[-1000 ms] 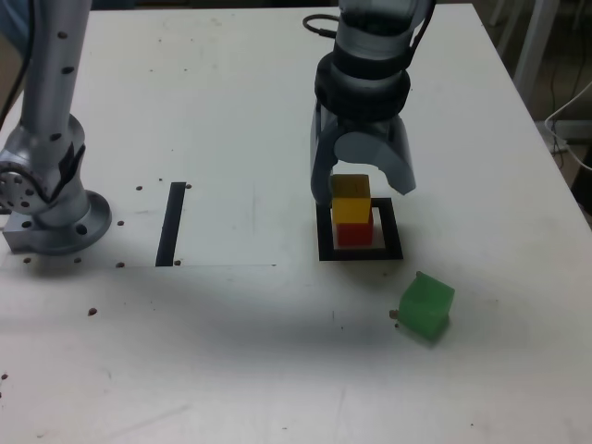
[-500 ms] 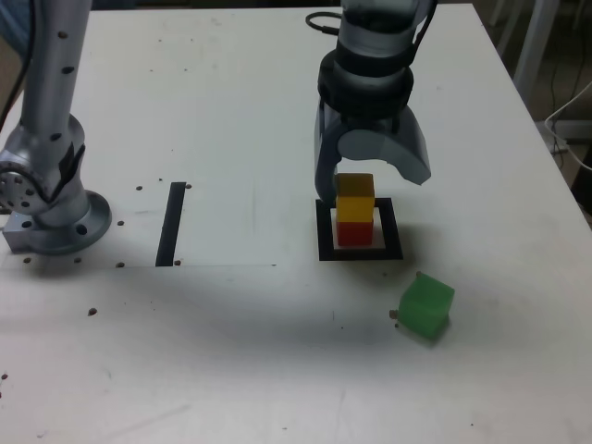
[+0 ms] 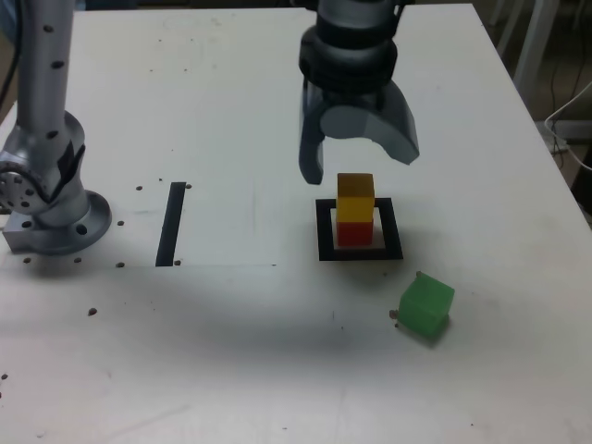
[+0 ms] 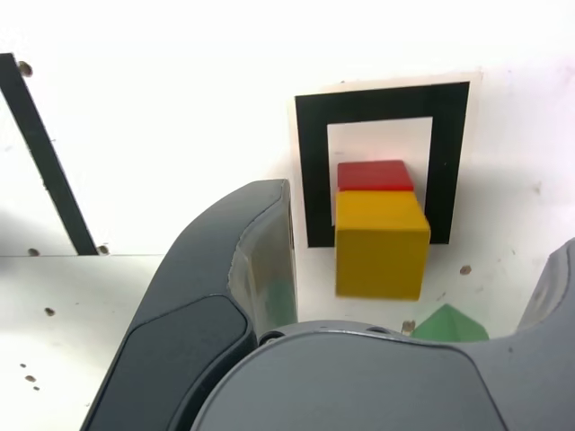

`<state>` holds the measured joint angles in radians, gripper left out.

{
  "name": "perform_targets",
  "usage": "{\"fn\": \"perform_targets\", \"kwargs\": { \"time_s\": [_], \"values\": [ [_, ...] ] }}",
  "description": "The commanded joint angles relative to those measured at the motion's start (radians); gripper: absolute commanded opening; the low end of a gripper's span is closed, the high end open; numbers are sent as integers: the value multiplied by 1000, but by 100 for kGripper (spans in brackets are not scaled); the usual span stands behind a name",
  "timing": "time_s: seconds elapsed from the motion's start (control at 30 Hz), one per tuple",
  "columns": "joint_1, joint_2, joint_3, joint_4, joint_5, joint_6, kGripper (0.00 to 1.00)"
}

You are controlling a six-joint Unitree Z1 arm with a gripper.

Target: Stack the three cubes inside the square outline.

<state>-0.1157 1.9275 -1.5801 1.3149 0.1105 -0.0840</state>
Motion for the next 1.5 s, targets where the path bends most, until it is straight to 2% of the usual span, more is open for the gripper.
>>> {"fn": "perform_targets", "kwargs": {
  "time_s": [0.0,0.37,0.73,1.17,1.47],
  "values": [
    [-21,-17,-6,9,1,2,99],
    [-164,-42,-41,56,3,-41,99],
    [-277,-6,-78,47,-12,-102,99],
    [-366,135,-157,16,-8,75,99],
    [-387,233,-212,17,30,139,99]
  ]
}}
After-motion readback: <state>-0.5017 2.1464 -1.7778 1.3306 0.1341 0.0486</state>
